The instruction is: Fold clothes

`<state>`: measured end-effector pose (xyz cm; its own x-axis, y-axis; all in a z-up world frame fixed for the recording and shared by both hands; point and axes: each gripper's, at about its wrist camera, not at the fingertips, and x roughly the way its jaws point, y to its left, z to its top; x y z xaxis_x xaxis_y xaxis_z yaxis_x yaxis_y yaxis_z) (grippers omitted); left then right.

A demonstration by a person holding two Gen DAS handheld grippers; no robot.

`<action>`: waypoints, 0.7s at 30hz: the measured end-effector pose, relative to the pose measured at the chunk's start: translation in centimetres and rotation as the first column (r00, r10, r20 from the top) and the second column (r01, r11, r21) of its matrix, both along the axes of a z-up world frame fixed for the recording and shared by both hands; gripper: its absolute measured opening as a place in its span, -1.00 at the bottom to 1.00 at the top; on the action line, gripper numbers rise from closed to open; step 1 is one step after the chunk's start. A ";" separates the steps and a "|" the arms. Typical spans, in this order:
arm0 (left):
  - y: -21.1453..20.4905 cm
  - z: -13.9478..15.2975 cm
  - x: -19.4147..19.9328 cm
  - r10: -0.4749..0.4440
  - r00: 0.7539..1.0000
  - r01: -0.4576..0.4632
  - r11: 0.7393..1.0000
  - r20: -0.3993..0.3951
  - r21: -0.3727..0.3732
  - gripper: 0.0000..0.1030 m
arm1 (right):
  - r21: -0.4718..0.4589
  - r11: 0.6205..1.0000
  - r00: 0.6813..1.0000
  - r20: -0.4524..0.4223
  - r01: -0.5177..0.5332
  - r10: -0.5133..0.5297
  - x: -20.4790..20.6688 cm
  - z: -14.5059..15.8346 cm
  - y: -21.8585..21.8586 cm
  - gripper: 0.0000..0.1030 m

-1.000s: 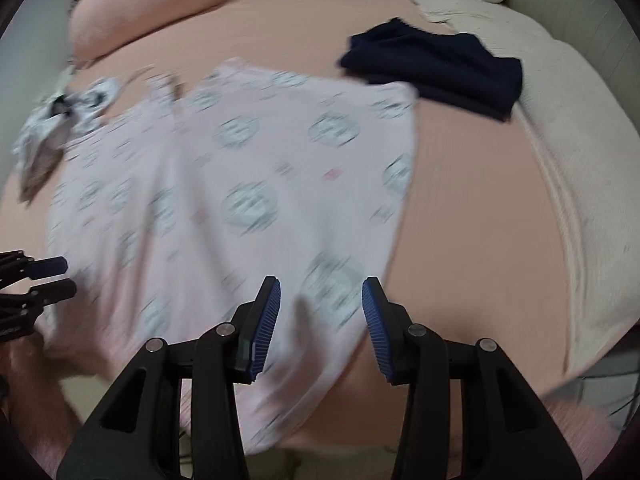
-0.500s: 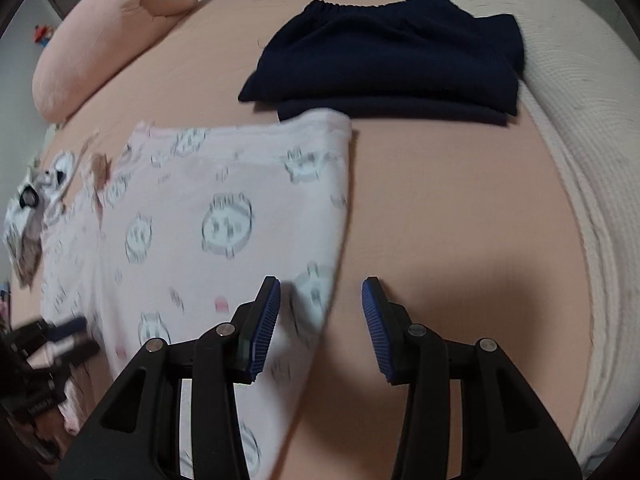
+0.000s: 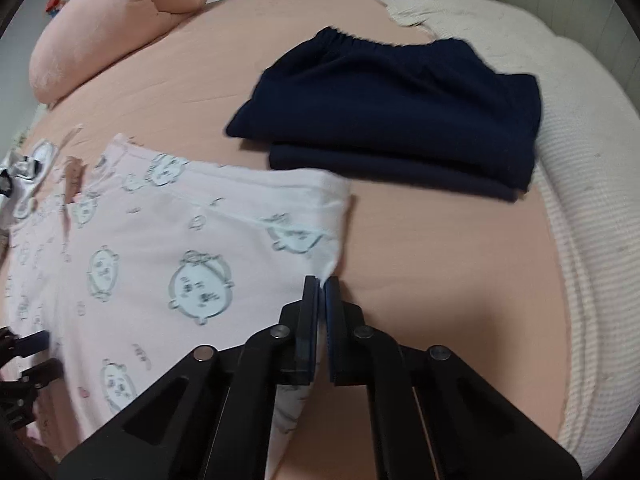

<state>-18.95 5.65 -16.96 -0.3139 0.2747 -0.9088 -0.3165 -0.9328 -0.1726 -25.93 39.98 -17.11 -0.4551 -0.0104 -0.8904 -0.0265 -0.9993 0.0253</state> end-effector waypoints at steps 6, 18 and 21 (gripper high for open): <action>-1.2 0.2 0.2 0.032 0.999 -0.032 0.999 0.007 0.027 -0.18 | -0.039 0.997 0.998 0.010 0.067 -0.066 0.1 0.1 2.6 -0.99; -1.8 0.1 -0.6 0.101 0.994 -0.102 0.994 -0.046 -0.035 -0.16 | -0.149 0.988 0.998 0.028 -0.045 0.050 -0.4 -0.2 -1.2 -0.97; -2.4 -0.2 -1.5 0.119 0.992 -0.120 0.992 -0.042 -0.041 -0.15 | -0.079 0.995 0.998 0.020 -0.063 0.065 -0.5 -0.2 -1.9 -1.00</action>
<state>-20.44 3.28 -17.18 -0.3776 0.1939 -0.9054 -0.2080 -0.9706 -0.1211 -26.40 38.12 -17.29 -0.4311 -0.1089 -0.8957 0.0358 -0.9940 0.1036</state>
